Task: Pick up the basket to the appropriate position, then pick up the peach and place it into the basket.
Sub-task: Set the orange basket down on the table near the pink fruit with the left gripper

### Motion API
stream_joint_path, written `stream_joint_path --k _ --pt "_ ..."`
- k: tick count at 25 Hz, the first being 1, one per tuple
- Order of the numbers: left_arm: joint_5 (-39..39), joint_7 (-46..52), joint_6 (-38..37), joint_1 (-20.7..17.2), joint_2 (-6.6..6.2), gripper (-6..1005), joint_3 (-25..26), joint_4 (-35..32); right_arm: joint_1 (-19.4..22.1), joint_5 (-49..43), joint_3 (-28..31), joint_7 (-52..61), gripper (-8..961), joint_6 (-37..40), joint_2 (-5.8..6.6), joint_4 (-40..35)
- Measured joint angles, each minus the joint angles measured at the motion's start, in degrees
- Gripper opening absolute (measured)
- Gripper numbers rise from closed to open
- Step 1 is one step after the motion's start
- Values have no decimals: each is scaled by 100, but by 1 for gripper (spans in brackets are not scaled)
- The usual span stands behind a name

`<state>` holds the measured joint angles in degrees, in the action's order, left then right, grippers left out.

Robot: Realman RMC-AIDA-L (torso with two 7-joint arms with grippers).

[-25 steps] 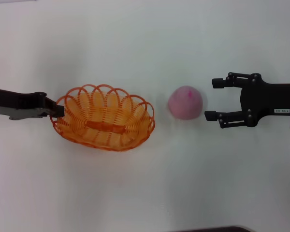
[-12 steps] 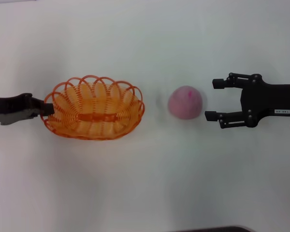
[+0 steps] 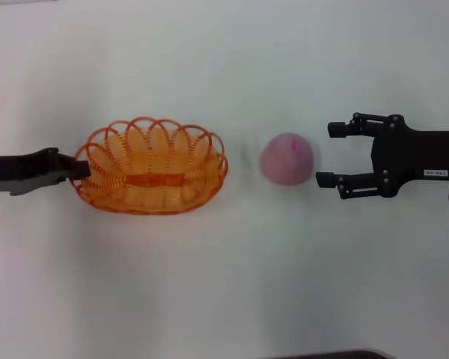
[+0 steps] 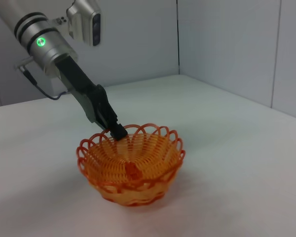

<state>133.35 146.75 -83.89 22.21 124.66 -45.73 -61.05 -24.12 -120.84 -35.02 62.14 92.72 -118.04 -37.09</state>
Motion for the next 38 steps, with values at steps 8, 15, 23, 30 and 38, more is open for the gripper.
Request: stream_joint_path --k 8,15,23,30,38 --pt "-268 3 271 -151 -3 45 -246 -39 1 1 13 0 907 0 -16 0" --pt "-342 3 372 -205 -3 47 -350 -39 -5 6 15 0 907 3 -25 0" --pt "-464 0 598 -319 -3 54 -579 -40 -6 9 29 0 908 7 -35 0" --pt "-489 1 745 -408 -3 60 -603 -28 -10 8 73 0 908 10 -42 0" --pt "-641 2 834 -488 -3 66 -610 16 -21 8 83 0 908 10 -45 0"
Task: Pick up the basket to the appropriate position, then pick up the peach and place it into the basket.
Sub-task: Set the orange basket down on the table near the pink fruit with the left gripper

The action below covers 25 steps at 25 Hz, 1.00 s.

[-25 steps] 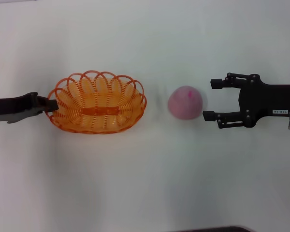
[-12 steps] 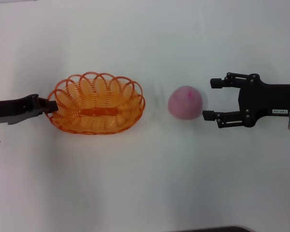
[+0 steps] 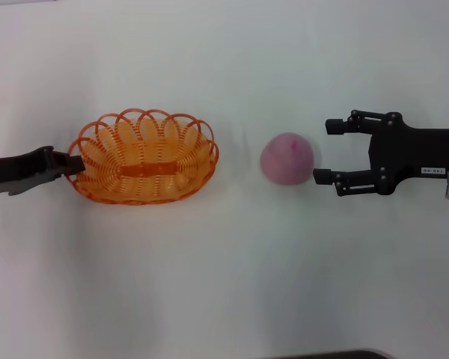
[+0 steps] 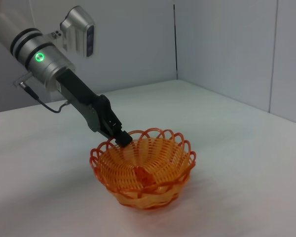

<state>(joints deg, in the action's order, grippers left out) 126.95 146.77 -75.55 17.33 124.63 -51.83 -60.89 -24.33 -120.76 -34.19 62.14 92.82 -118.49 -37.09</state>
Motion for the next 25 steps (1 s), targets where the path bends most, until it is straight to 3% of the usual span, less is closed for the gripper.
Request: stream_joint_path --k 18,25 --pt "-206 -32 40 -87 0 81 37 49 6 0 0 0 909 -1 2 0" --pt "-230 -21 -35 -129 0 129 60 77 -5 0 0 0 910 -1 2 0"
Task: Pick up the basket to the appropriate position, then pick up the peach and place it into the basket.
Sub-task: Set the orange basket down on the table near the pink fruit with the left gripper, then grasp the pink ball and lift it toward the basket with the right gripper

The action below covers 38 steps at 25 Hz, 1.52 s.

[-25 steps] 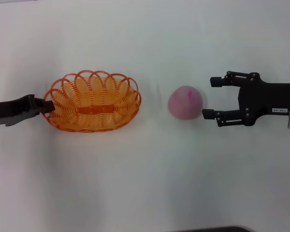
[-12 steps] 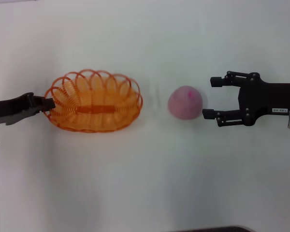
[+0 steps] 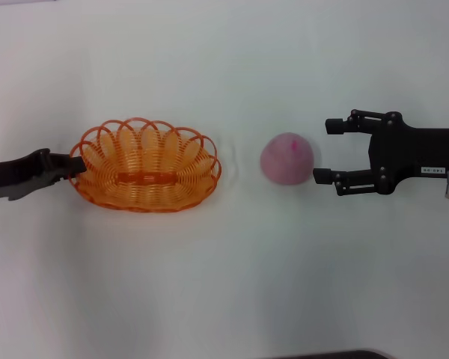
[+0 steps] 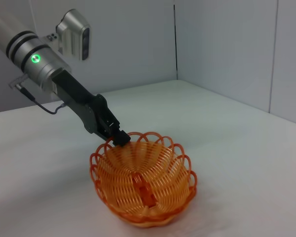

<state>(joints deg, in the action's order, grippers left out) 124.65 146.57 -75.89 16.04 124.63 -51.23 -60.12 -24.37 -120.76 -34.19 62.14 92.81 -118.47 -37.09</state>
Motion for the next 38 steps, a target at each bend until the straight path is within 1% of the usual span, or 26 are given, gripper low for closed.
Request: stream_joint_path --k 9,12,17,19,20,22,24,25,26,28,32,33,35,36,38 --pt "-5 -70 -310 -24 0 158 165 0 -6 0 0 0 910 9 0 -4" --pt "-11 -129 -390 -31 0 360 234 0 -6 0 0 0 910 15 0 -8" --pt "-13 -274 -495 -35 -12 479 474 7 -11 0 0 0 910 19 0 -9" --pt "-13 -313 -522 -29 -20 507 538 7 -14 0 0 0 911 22 0 -9" --pt "-13 -531 -647 12 -47 521 806 0 -15 0 0 0 911 27 0 -9" --pt "-10 -665 -704 30 -62 549 903 -13 -15 0 0 0 911 28 -1 -9" --pt "26 -969 -781 53 -78 567 1019 -52 -16 0 0 0 911 31 -5 -9" --pt "88 -1347 -811 59 -86 571 1102 -144 -20 0 0 0 911 35 -7 -9" --pt "88 -1347 -811 59 -86 574 1102 -144 -20 0 0 0 911 35 -7 -9" --pt "112 -1739 -850 56 -91 582 1222 -216 -29 0 -4 0 911 36 -8 -9" --pt "4 -3013 -1265 51 -101 597 1627 -258 -40 0 -14 0 911 37 -15 -9" --pt "-8 -3212 -1339 48 -97 601 1647 -258 -42 0 -16 0 911 37 -16 -9" --pt "-42 -4209 -1627 7 -78 608 1679 -209 -44 0 -17 0 911 41 -17 -9" --pt "-42 -4209 -1627 7 -78 612 1679 -209 -44 0 -17 0 911 45 -18 -9" --pt "-30 -4529 -1693 -7 -72 619 1657 -139 -44 0 -13 0 912 49 -18 -9"
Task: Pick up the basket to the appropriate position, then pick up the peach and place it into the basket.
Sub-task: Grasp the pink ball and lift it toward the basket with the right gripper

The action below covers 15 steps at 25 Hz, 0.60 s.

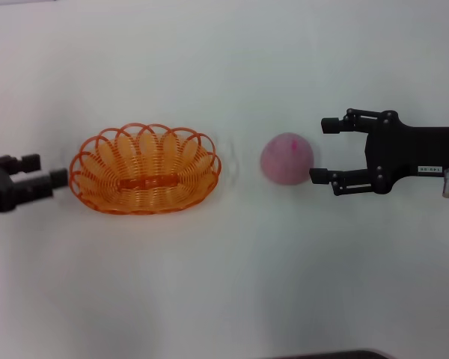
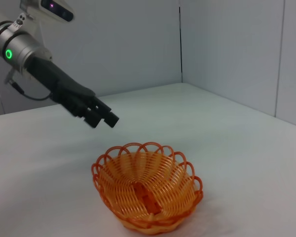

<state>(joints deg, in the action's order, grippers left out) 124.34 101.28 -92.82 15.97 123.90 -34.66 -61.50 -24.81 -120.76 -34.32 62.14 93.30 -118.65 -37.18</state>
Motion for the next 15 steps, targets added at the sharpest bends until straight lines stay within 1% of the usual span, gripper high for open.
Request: stream_joint_path --k 4,6,9,15 --pt "6 -856 -355 -58 13 643 -33 83 2 0 1 0 912 2 0 0" --pt "-20 -1320 -531 -116 34 711 -13 93 3 0 -5 0 912 3 0 0" --pt "-22 -1716 -638 -155 39 813 -1 165 3 0 -4 0 912 4 0 0" --pt "24 -2194 -686 -172 36 832 -41 445 3 0 1 0 912 6 0 0"
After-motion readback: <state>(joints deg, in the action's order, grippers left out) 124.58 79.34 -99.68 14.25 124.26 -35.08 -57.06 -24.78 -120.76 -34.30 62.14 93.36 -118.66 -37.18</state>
